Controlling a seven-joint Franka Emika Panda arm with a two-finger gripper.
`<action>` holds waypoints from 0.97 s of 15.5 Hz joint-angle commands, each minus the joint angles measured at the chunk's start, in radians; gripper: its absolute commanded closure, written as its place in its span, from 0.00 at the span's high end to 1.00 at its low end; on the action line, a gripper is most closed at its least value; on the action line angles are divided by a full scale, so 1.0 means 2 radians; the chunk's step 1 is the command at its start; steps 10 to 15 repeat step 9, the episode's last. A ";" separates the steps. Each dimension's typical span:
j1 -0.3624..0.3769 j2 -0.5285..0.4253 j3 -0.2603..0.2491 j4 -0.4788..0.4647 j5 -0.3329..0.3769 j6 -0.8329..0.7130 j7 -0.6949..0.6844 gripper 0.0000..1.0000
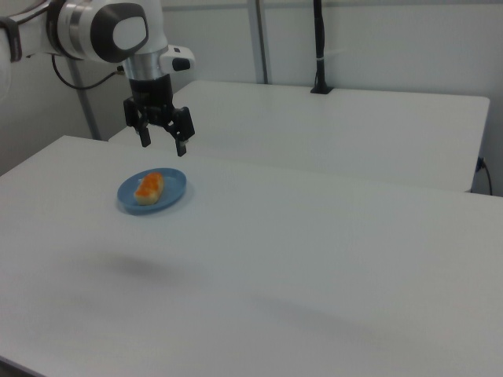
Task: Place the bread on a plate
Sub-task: 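Raise the open gripper up away from the plate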
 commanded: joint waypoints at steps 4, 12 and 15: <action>-0.009 -0.026 0.005 -0.022 0.015 -0.023 -0.010 1.00; -0.010 -0.026 0.005 -0.020 0.014 -0.020 -0.011 1.00; -0.010 -0.026 0.005 -0.020 0.014 -0.020 -0.011 1.00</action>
